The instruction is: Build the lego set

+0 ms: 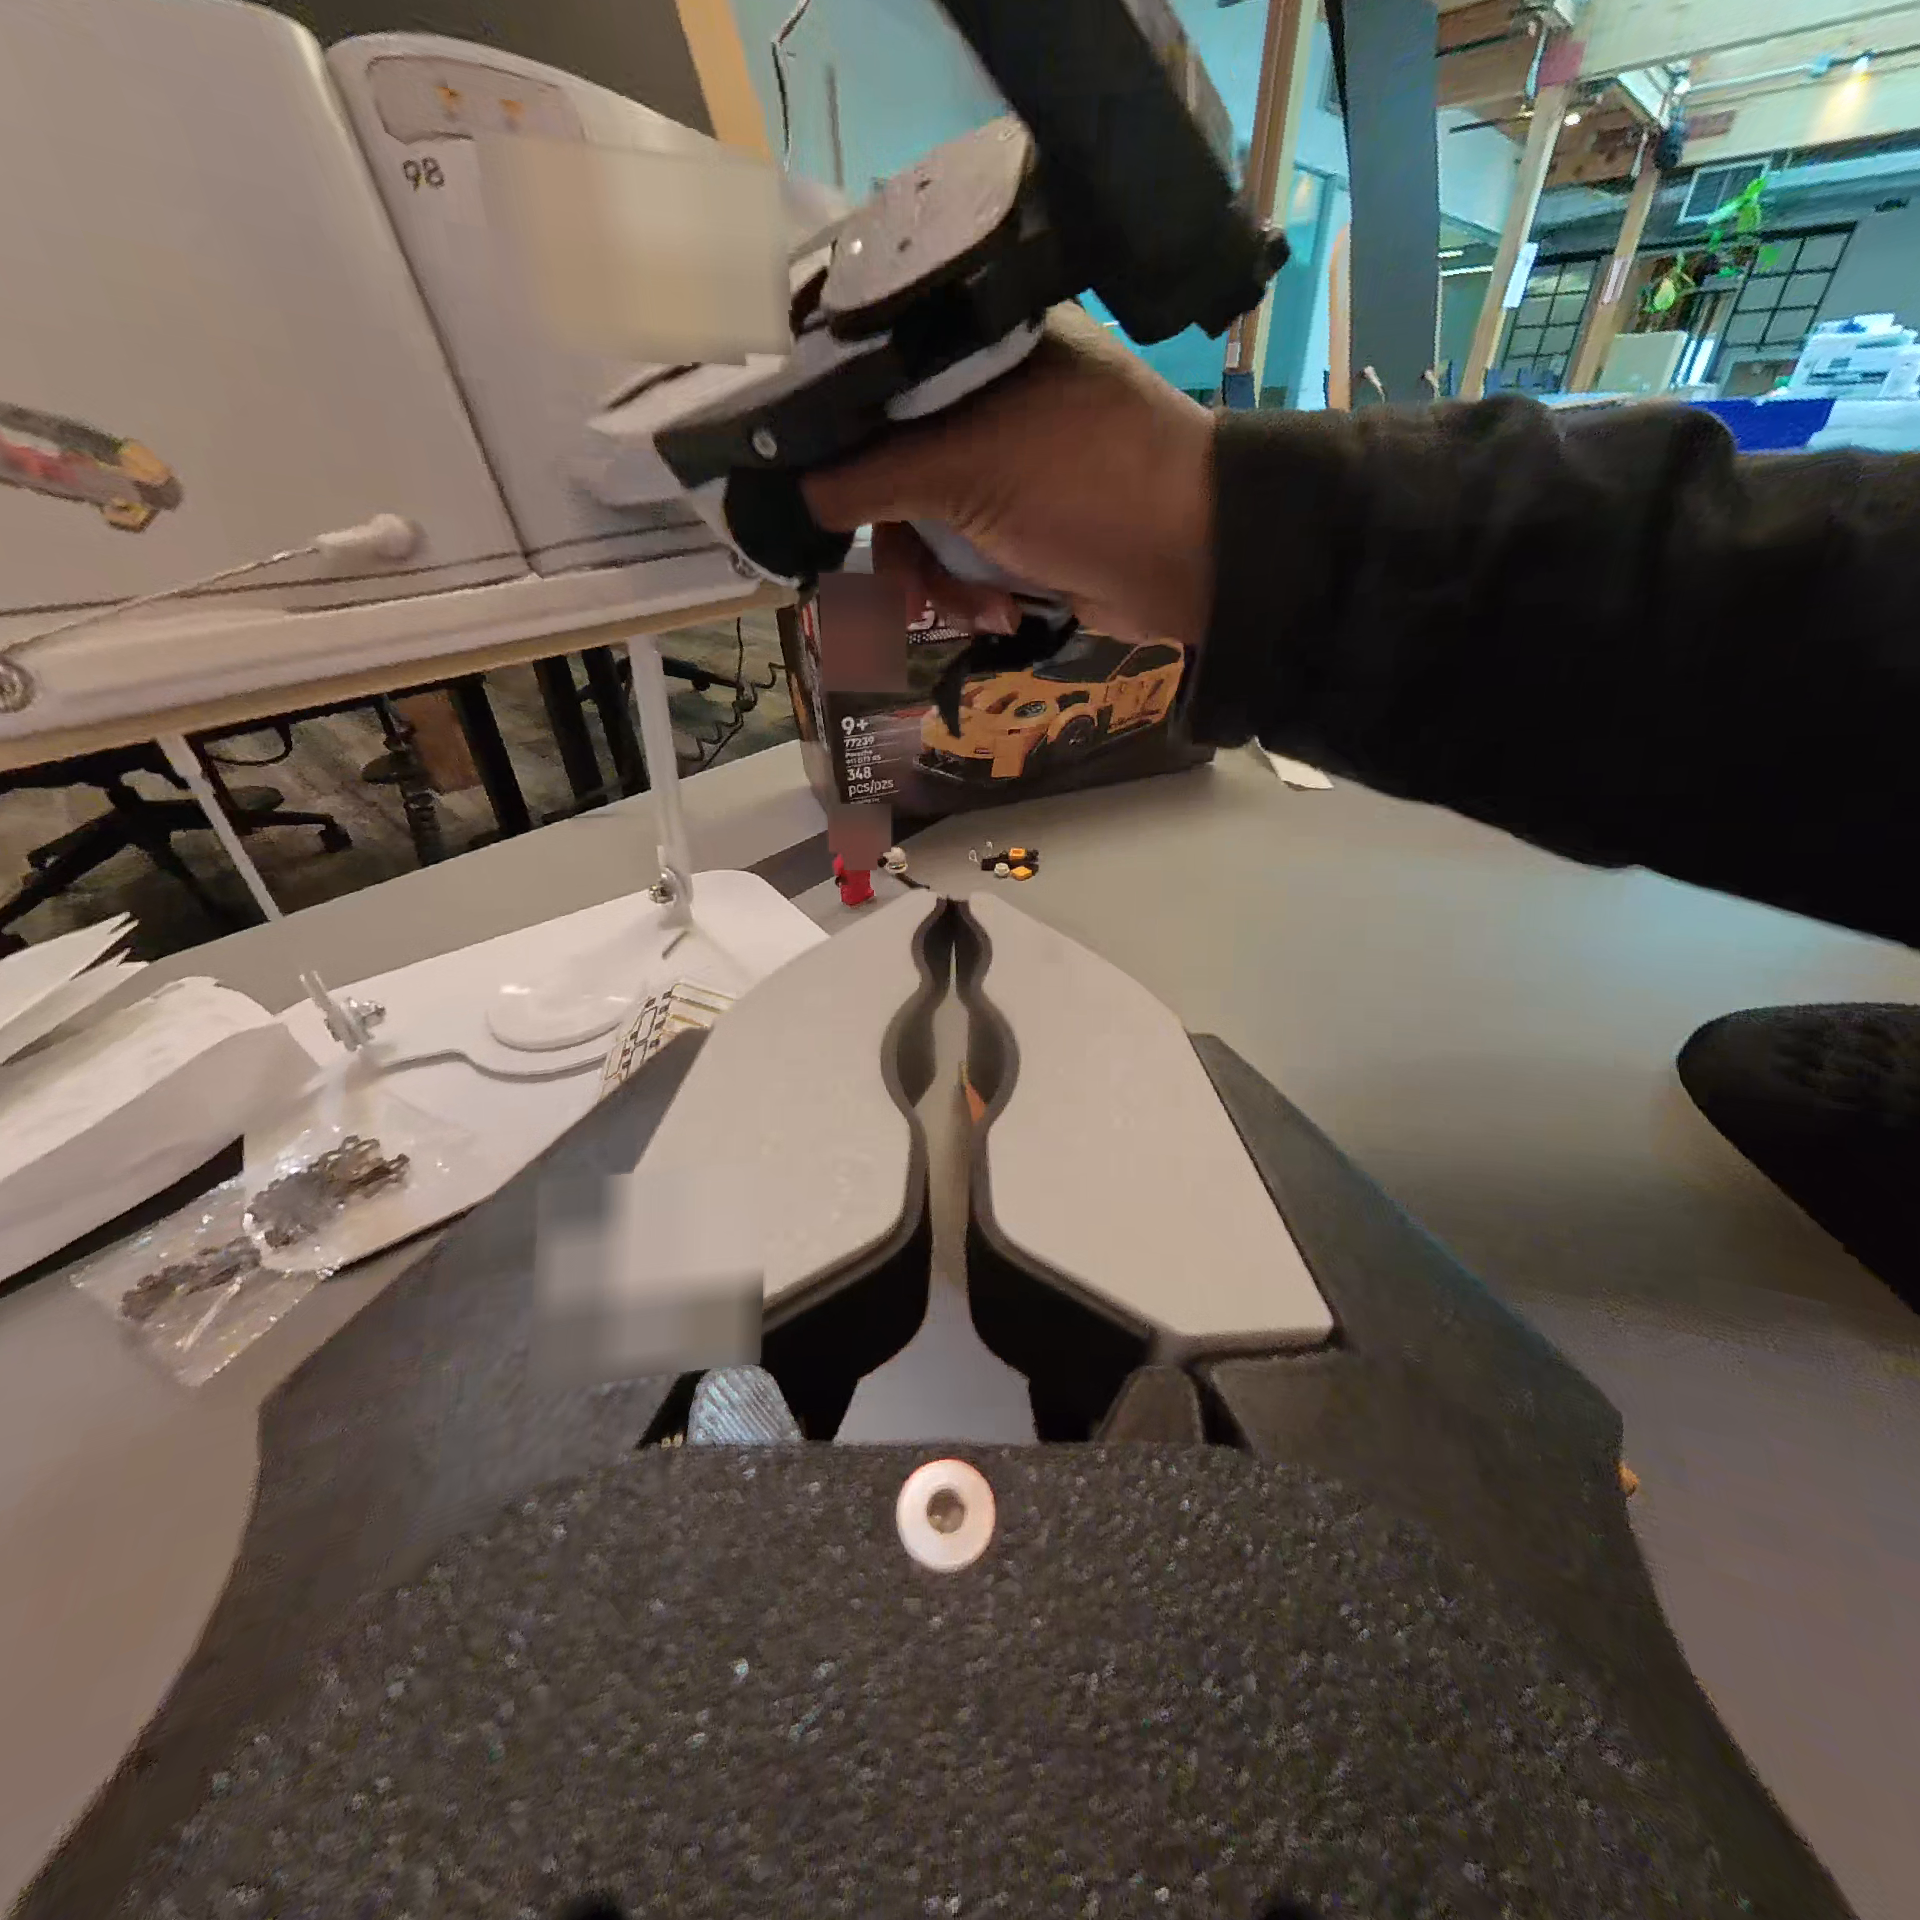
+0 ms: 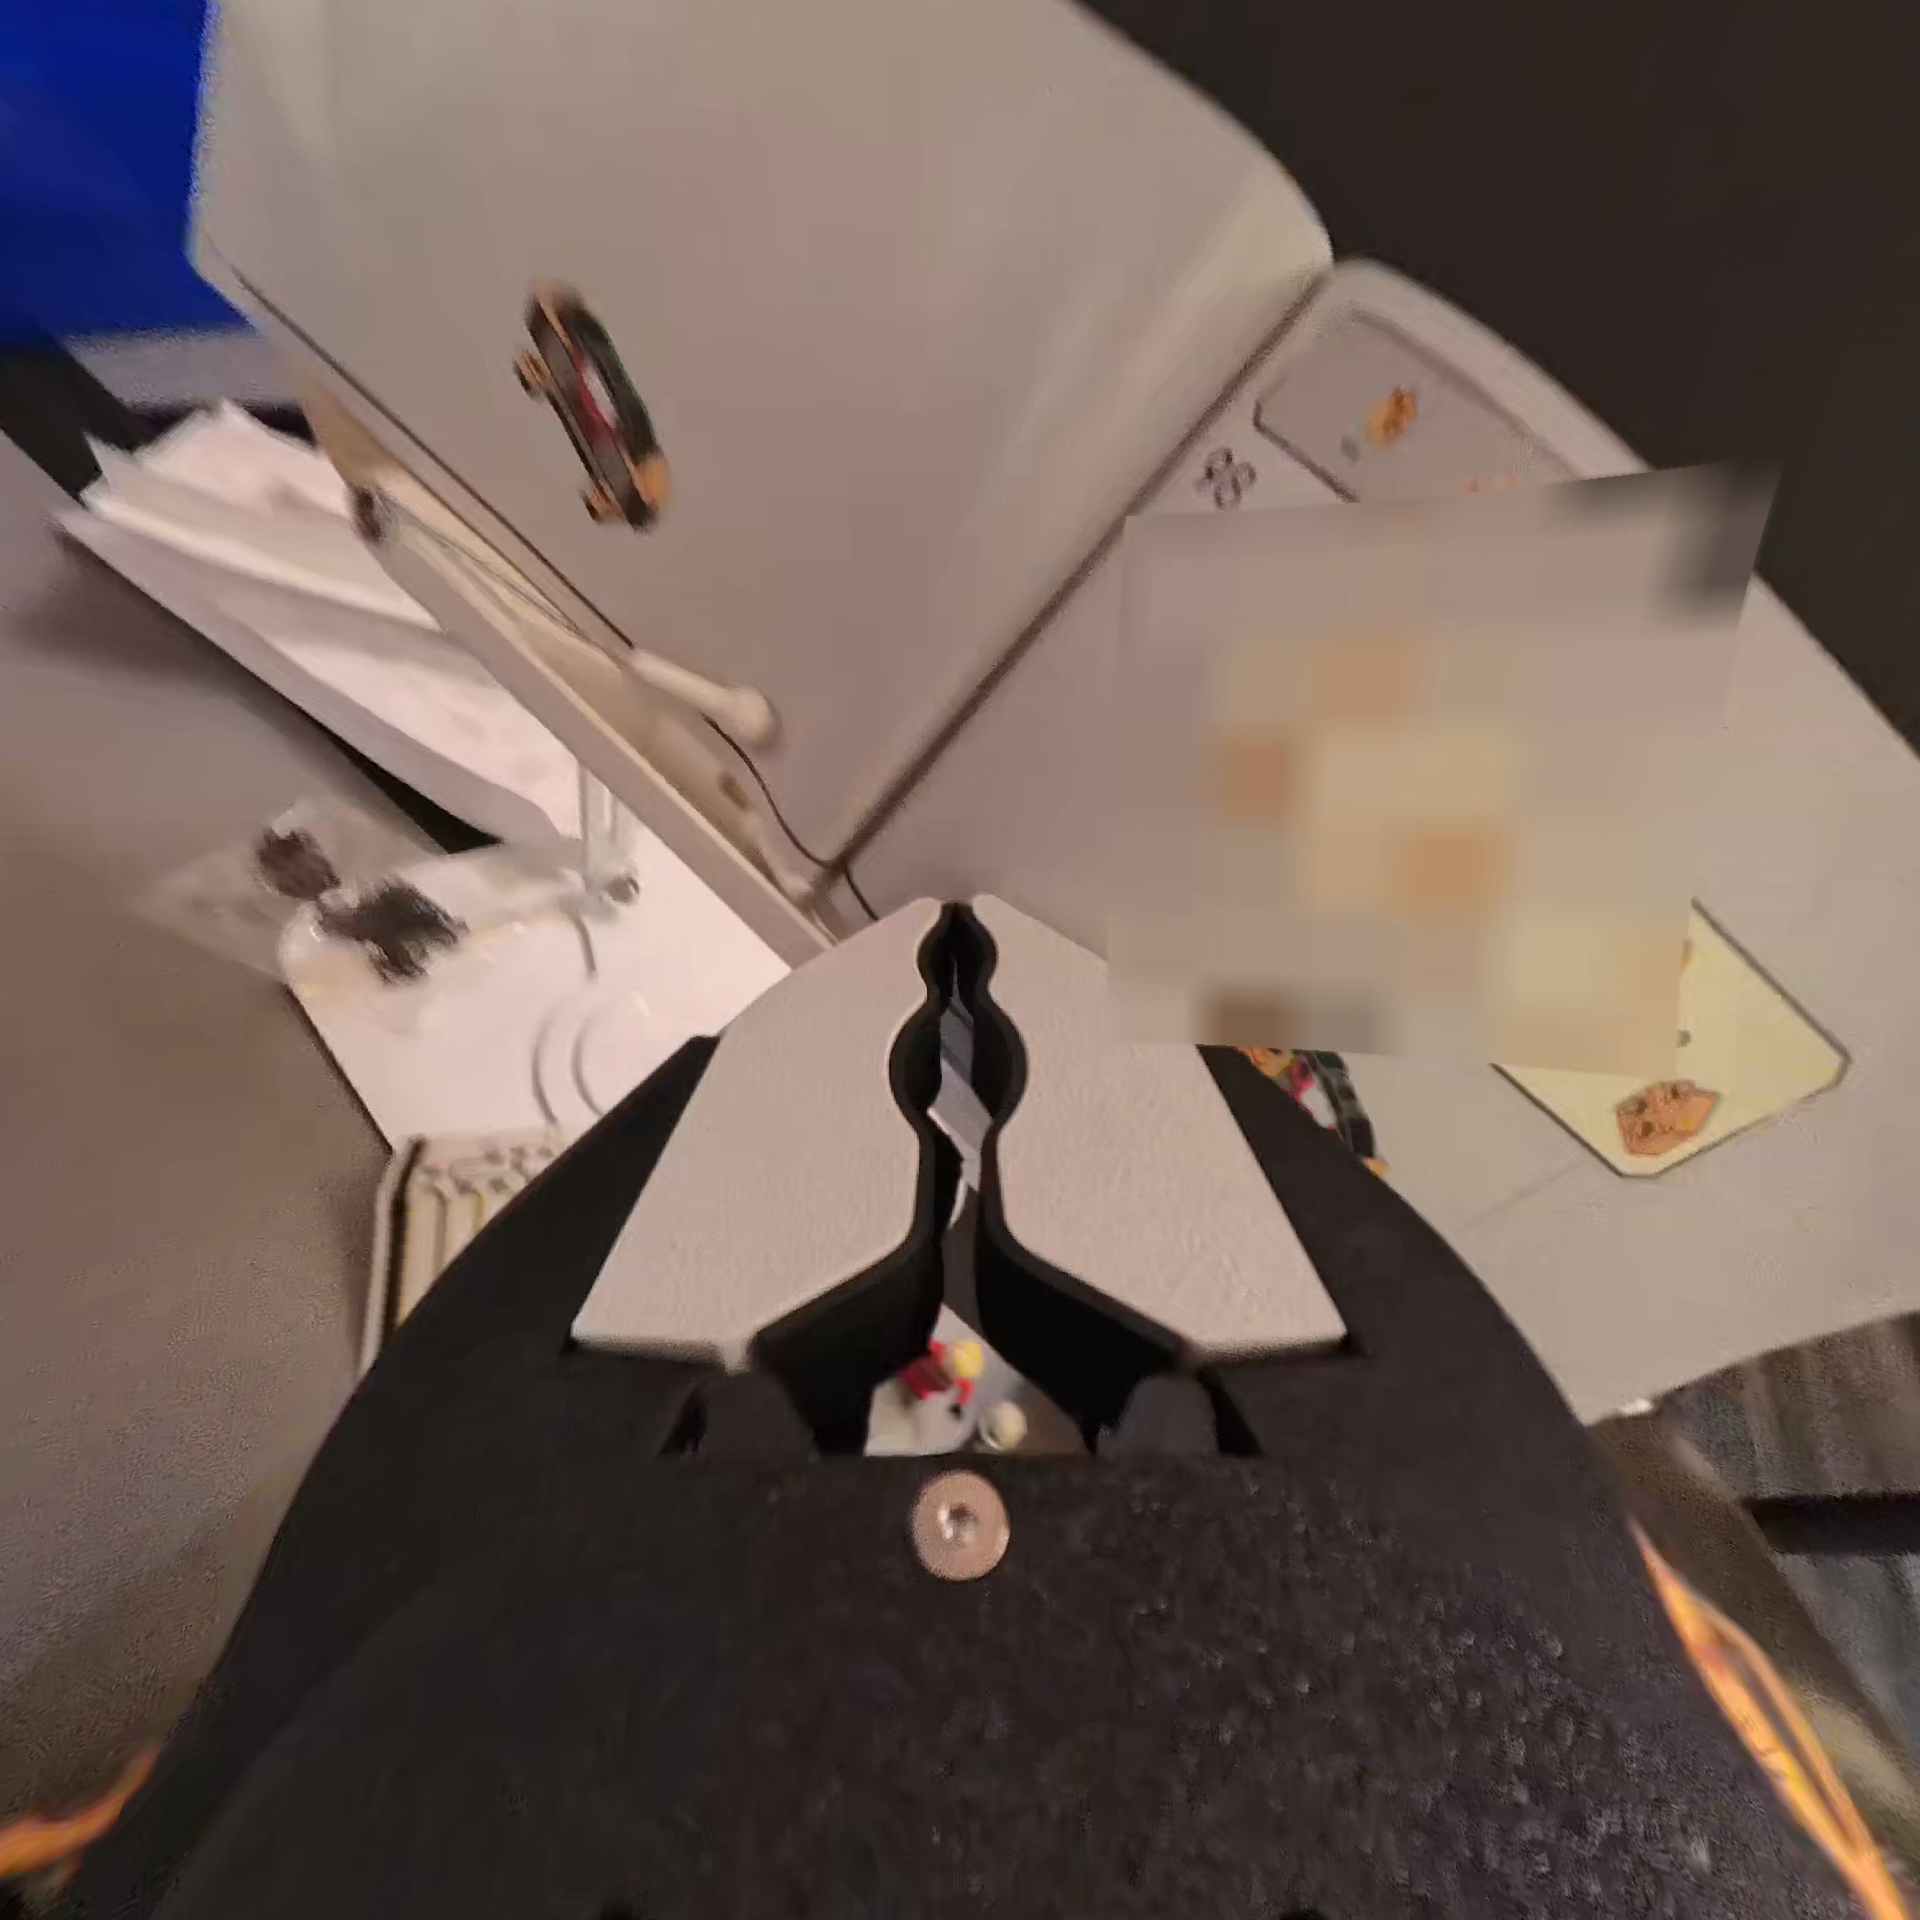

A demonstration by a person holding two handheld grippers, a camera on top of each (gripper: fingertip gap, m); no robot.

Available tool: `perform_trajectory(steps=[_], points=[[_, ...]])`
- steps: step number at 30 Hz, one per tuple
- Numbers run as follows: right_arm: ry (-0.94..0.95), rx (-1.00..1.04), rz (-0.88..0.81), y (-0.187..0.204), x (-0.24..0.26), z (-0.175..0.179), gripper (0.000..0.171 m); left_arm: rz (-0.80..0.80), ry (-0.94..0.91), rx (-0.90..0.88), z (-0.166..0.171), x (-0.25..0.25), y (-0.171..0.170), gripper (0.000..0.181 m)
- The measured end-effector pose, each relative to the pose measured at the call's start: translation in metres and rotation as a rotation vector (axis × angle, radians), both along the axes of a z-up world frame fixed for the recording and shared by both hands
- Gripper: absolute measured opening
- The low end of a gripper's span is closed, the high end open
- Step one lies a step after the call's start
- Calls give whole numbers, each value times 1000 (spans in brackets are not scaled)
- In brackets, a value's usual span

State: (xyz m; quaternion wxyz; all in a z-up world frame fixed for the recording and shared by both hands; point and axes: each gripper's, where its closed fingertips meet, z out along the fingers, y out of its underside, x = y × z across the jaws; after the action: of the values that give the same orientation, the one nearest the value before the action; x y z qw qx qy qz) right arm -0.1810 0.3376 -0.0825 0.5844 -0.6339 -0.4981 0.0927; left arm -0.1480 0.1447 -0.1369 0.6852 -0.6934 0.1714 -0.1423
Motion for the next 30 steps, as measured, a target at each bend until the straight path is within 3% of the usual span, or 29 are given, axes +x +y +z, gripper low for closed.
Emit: perform_trajectory(steps=[5,13,30], points=[[-54,78,63,16,28,5,0,-22,-7,-1,3,3,-2,0],[154,92,-34,34,62,-11,0,-18,31,-31,-10,5,1,0],[286,116,15,1,65,5,0,-35,34,-65,-19,8,3,0]])
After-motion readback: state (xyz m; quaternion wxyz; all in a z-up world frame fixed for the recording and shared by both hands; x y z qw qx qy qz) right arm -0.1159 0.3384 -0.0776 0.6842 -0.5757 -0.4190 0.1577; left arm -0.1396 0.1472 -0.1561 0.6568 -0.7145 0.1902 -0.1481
